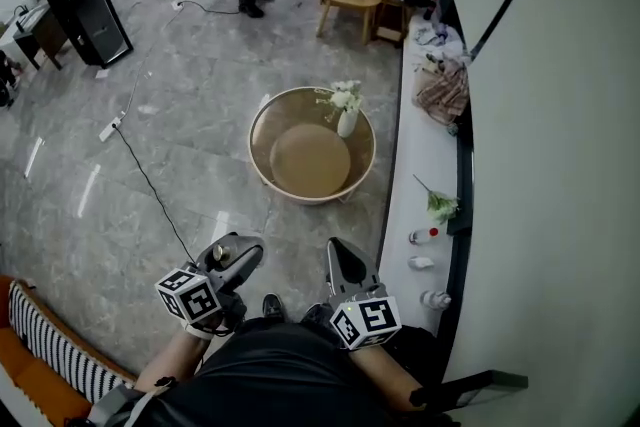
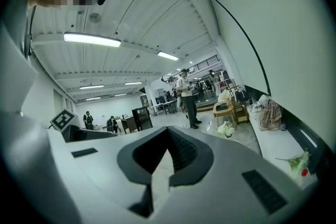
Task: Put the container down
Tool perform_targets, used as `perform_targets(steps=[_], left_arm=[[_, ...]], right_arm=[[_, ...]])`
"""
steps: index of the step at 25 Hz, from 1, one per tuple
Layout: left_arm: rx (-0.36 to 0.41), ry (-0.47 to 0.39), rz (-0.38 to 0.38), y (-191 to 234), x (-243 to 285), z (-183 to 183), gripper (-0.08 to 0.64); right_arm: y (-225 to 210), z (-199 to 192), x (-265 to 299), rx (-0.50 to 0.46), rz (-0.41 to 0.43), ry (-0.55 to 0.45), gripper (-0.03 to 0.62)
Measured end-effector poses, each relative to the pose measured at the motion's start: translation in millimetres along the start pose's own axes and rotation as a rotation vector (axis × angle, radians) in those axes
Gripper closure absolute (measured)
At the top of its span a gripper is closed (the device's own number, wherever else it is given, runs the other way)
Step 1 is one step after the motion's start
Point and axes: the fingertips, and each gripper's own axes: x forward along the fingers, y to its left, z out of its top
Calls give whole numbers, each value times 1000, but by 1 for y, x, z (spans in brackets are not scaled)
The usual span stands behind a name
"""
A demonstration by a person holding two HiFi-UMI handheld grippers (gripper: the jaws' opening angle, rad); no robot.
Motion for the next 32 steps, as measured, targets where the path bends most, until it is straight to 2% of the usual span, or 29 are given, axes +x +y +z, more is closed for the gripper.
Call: perform_targets(steps=[10, 16, 23, 32], left_arm=[[-15, -78, 52, 56, -65, 26, 202], [-25, -83, 67, 72, -86, 25, 202], [-41, -70, 93, 92, -79, 30, 202], [-45, -68, 141, 116, -31, 52, 202]], right_arm=[[74, -12, 34, -28, 69, 27, 586], [94, -23, 44, -17, 91, 54, 586], [92, -38, 71, 16, 108, 90, 586], [55, -38, 128, 66, 152, 108, 586]])
